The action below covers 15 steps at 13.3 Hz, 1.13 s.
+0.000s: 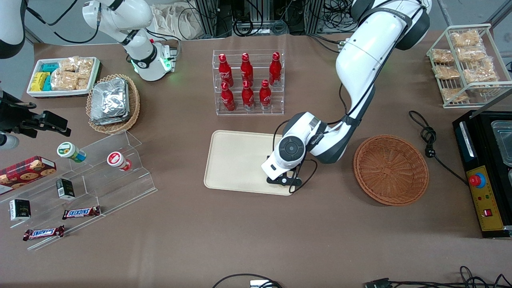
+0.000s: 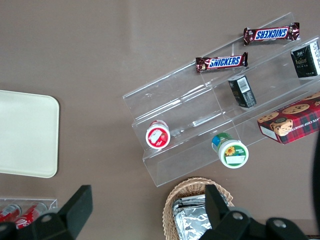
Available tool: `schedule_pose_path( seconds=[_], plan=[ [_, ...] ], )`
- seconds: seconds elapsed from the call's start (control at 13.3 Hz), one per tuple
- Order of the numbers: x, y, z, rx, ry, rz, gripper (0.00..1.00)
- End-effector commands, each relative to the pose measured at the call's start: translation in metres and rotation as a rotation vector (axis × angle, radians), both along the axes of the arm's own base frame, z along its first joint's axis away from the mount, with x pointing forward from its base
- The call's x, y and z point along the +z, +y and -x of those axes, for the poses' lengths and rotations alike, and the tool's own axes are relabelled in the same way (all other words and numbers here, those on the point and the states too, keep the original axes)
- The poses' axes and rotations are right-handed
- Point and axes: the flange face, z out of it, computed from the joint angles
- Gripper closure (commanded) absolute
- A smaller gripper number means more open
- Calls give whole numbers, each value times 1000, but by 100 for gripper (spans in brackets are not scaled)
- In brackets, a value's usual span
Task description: Place sandwich from basket to tray
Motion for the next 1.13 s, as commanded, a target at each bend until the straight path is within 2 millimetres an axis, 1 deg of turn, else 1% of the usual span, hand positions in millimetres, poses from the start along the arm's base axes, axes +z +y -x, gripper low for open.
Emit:
schedule_pose_path(
  seconds=[0.0, 0.08, 0.15, 0.23, 0.3, 0.38, 0.45, 0.53, 0.6, 0.75, 0.9, 1.05],
  plan=[
    [1, -3, -3, 25, -7, 3, 0],
    [5, -3, -5, 29, -11, 6, 0],
    [14, -2, -8, 33, -19, 10, 0],
    [27, 3, -12, 37, -26, 9, 0],
    [48, 9, -14, 35, -22, -3, 0],
    [71, 20, -19, 39, -9, -24, 0],
    [107, 32, -27, 51, -16, -34, 0],
    [141, 50, -33, 71, -15, -48, 0],
    [174, 72, -40, 98, -25, -57, 0],
    [234, 124, -53, 146, -63, -50, 0],
    [292, 152, -50, 125, -134, -34, 0],
    [324, 199, -49, 151, -120, -50, 0]
  ],
)
